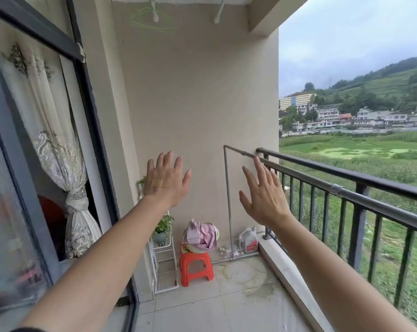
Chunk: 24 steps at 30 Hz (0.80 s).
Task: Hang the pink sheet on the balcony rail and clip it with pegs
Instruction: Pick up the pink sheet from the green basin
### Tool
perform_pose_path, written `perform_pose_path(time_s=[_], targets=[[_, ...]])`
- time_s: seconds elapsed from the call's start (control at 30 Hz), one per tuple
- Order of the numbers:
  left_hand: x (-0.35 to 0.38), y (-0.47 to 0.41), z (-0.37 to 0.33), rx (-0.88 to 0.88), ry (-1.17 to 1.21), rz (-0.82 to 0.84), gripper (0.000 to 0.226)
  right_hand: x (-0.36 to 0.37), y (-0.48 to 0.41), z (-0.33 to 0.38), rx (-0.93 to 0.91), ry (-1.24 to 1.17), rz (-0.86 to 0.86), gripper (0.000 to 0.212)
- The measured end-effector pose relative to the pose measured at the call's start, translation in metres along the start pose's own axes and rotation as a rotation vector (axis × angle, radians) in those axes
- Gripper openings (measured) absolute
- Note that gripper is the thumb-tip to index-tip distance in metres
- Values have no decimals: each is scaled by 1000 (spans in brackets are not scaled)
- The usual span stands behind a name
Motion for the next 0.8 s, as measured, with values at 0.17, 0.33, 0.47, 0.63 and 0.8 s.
perform_pose_path(time_s=[0.17, 0.33, 0.47, 0.63, 0.8], targets=[[44, -3, -22, 80, -59, 56, 67, 49, -3, -29, 66, -4, 56, 71], [120, -26, -32, 107, -56, 107, 62, 120, -35, -46, 72, -36, 102, 70], [206, -54, -33, 111, -32, 141, 64, 208, -71, -52, 74, -37, 177, 72], [314, -96, -20, 140, 0, 279, 65, 318, -128, -53, 98, -48, 343, 73], [404, -149, -10, 148, 13, 337, 77, 400, -182, -65, 111, -44, 430, 69]])
Point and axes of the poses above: each hand's wrist, its own y-axis away from the middle knuckle, its own x-axis out of the palm, z = x × y, the point moved 1 cm from there along -y, towards the middle knuckle, and after that the axes turned 15 degrees about -y, right-handed, at the moved point
